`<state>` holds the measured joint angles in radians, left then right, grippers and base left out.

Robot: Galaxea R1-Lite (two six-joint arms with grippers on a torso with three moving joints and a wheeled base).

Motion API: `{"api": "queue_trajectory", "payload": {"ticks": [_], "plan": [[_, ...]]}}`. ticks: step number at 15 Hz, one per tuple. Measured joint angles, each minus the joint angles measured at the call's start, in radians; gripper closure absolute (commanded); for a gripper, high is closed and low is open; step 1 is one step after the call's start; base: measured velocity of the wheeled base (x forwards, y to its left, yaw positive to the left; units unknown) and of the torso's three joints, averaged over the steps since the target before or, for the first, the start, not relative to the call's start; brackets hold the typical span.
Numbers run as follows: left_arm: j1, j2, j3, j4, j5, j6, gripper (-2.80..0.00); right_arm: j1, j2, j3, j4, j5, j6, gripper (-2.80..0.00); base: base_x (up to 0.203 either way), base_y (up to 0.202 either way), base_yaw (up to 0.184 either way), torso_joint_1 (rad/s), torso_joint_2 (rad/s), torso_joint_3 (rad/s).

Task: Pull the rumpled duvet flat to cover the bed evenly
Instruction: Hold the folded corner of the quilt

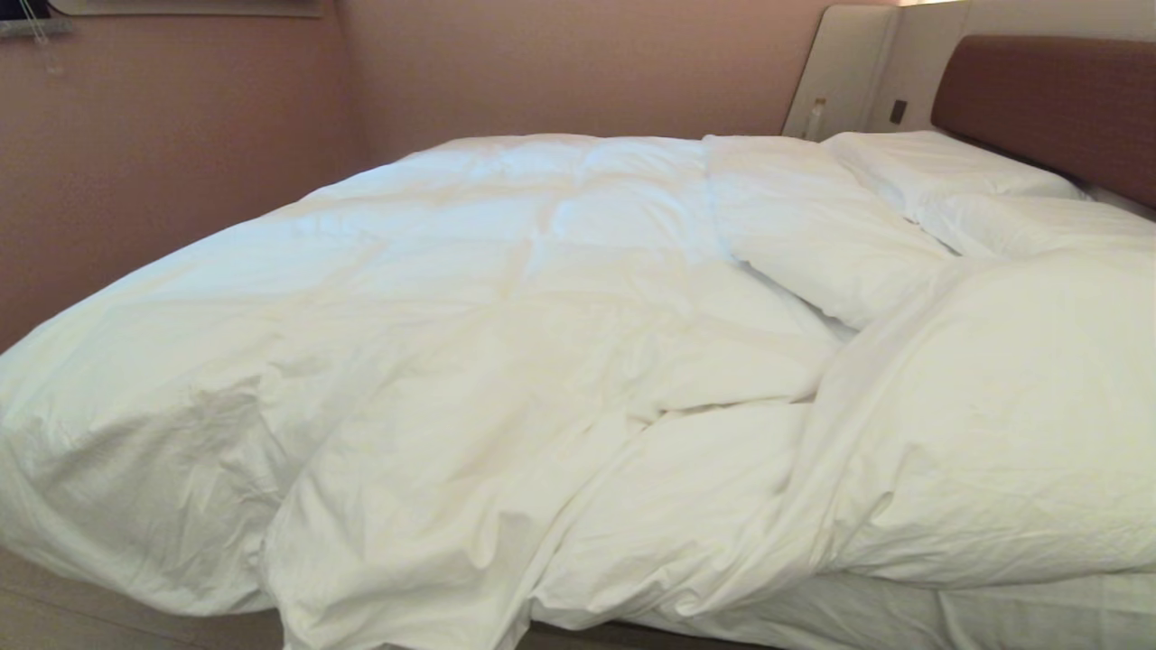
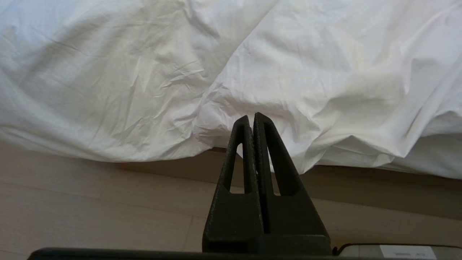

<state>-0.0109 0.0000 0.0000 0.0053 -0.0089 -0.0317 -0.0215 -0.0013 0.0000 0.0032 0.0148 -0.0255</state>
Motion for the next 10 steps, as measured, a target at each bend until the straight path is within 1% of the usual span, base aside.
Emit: {"api": "queue_trajectory", "payload": {"ticks": [10], "plan": [[0.000,0.000,0.000,0.000,0.000,0.000,0.00,0.000,0.000,0.000,0.000,0.000,0.000,0.00,0.000,0.000,0.000,0.000,0.00,0.000]]}}
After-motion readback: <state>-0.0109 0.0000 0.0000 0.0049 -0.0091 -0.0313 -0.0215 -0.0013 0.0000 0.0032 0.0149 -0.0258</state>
